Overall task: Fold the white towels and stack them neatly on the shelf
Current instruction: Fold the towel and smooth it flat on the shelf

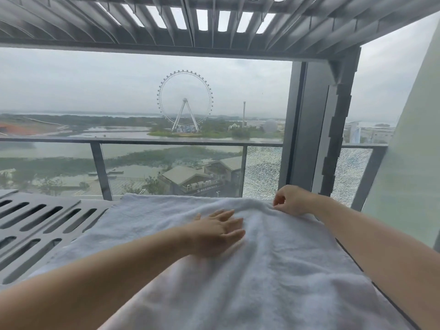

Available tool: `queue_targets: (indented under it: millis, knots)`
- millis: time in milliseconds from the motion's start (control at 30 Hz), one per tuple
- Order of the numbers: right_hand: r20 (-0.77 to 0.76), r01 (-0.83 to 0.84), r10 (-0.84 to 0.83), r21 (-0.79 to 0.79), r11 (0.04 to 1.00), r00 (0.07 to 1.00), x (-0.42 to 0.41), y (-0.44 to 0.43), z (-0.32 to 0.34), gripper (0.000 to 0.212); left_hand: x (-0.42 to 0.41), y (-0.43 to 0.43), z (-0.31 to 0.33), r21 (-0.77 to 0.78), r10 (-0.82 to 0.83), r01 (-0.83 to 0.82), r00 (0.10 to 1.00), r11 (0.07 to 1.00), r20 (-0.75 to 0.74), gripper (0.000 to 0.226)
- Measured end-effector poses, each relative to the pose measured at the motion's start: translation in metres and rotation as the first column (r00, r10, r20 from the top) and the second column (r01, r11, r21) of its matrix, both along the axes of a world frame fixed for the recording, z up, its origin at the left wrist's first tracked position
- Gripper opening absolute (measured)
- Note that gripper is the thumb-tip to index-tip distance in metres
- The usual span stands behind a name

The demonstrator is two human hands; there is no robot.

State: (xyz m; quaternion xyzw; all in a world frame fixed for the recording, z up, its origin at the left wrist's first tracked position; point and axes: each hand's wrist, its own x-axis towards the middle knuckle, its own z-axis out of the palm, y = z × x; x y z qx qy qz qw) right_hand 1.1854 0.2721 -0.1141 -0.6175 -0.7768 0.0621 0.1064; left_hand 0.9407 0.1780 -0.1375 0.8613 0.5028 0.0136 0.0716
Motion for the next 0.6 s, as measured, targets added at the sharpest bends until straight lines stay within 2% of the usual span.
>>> queue_targets:
  millis: [100,200,267,367,467,600]
  knots:
    - [0.034,-0.006,0.005,0.031,0.999,0.999,-0.004,-0.002,0.003,0.012,0.037,0.002,0.008,0.03,-0.08,0.077,0.992,0.997,0.097,0.057]
    - [0.087,0.016,-0.022,0.059,0.998,0.996,-0.006,-0.005,0.007,0.014,0.067,0.005,0.0,0.009,-0.139,0.138,0.989,0.99,0.055,0.056]
    - [0.109,0.037,-0.054,0.159,0.987,0.993,-0.008,-0.005,0.009,0.011,0.077,0.009,-0.011,0.021,-0.14,0.139,0.99,0.99,0.037,0.057]
    - [0.138,0.019,-0.065,0.312,0.95,0.988,-0.012,-0.003,0.004,0.011,0.077,0.017,-0.019,0.05,-0.111,0.106,0.99,0.993,0.092,0.056]
    - [0.134,-0.032,-0.005,0.27,0.962,0.991,-0.011,-0.005,-0.008,0.014,0.073,0.024,-0.018,0.053,-0.102,0.097,0.99,0.994,0.099,0.054]
    - [-0.078,-0.09,0.101,0.141,0.986,0.992,0.0,-0.021,0.001,0.029,0.074,0.028,-0.015,0.035,-0.095,0.093,0.994,0.995,0.053,0.057]
